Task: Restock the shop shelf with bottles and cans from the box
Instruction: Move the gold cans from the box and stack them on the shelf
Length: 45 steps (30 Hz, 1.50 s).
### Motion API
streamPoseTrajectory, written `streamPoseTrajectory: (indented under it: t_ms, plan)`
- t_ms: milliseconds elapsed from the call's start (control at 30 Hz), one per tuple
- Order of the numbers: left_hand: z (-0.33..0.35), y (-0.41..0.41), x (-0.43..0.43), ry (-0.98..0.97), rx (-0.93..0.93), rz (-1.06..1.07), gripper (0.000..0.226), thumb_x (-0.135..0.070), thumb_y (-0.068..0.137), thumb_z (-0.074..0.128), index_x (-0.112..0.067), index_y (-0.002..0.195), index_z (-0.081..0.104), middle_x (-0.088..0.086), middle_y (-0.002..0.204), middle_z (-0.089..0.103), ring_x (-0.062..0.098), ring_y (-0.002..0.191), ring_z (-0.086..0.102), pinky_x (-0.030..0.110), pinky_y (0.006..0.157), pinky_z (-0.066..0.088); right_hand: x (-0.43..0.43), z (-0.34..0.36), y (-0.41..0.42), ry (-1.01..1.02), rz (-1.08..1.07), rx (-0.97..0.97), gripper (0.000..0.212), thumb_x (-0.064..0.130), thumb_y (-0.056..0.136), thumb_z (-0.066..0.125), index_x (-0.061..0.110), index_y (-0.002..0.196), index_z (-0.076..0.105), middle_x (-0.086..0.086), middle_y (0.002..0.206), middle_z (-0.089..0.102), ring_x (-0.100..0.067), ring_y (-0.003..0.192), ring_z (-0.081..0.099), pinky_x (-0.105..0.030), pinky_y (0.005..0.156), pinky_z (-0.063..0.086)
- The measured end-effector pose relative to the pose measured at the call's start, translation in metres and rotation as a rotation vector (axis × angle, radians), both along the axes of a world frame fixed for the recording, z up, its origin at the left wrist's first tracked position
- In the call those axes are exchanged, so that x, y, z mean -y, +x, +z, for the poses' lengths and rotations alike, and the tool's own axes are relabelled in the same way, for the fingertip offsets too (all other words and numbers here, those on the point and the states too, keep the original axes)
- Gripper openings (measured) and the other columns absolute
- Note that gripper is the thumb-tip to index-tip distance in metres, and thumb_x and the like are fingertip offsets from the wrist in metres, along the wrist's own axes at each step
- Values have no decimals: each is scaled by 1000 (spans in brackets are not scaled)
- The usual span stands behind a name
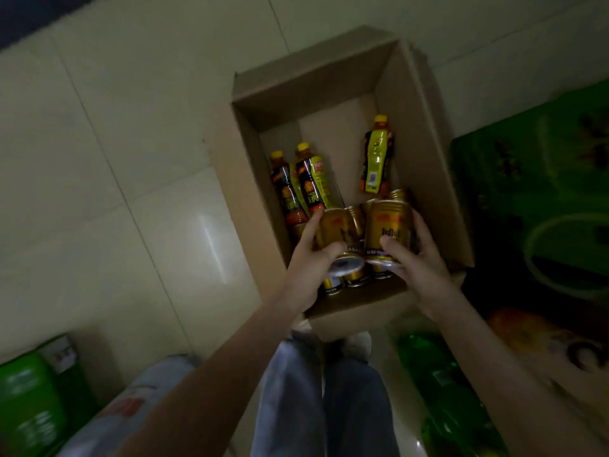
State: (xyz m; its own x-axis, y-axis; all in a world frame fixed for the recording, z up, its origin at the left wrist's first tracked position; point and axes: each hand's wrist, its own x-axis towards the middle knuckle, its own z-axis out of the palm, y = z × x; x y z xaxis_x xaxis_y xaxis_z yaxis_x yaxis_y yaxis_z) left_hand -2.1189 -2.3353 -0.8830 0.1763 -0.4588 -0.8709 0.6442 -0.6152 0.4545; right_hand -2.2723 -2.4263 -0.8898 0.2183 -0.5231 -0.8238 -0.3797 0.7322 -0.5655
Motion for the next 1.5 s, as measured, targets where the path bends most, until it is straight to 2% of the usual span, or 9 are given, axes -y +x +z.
streamPoseTrajectory:
  t_ms: [100,233,400,500,700,833,933,1367,1500]
  plan:
    - [75,12,-6,-104,-78,-41,70,-3,92,55,-43,144,29,-1,127,49,19,106,63,30,78,57,-6,77,-2,90,-133,129,74,20,74,72,41,138,41,2,128,58,-15,102,67,-31,79,54]
    - [173,28,-4,-193,-138,-153,71,-2,90,53,-40,144,29,4,133,45,25,107,62,32,77,56,-10,173,-5,101,-142,235,76,19,75,69,35,142,38,0,131,58,-16,108,65,-34,87,52]
    - [279,36,11,-302,-109,-227,74,-6,74,60,-33,137,33,-1,115,54,15,82,70,31,61,55,-15,282,-3,-6,-141,284,90,23,71,79,34,146,30,-2,137,53,-19,112,63,-36,90,52]
    - [333,36,14,-362,-58,-285,77,-5,82,64,-32,142,23,-3,118,51,11,84,70,28,64,55,-16,345,0,-122,-129,312,94,28,65,81,37,145,31,1,135,53,-18,115,62,-36,88,53]
    - [441,32,29,-498,43,-468,99,-32,62,78,-33,143,20,2,142,39,21,119,55,32,82,54,-22,470,-12,-325,-169,384,85,16,72,80,44,136,32,4,130,56,-15,110,64,-33,86,54]
    - [517,26,49,-545,73,-587,101,-39,55,83,-22,140,32,11,129,57,26,110,64,43,92,52,-24,550,-27,-498,-195,391,87,13,72,71,43,140,25,14,123,55,-2,101,65,-20,74,54]
    - [578,16,62,-643,53,-706,93,-39,54,86,-12,134,46,13,120,66,29,107,65,38,88,54,-25,607,-40,-637,-190,376,95,20,70,76,40,145,22,13,127,53,-1,102,64,-21,76,54]
    - [779,-54,75,-1249,102,-770,70,-40,40,94,-28,104,67,5,105,71,24,97,67,38,82,57,-74,802,-98,-1336,-229,266,81,26,71,78,36,141,37,11,126,61,-10,112,62,-29,85,54]
    - [833,-86,64,-1397,123,-799,77,-41,41,93,-24,108,61,-1,98,72,18,89,70,29,71,56,-95,843,-127,-1426,-258,264,73,22,71,80,30,134,44,14,116,66,-7,106,65,-21,79,54]
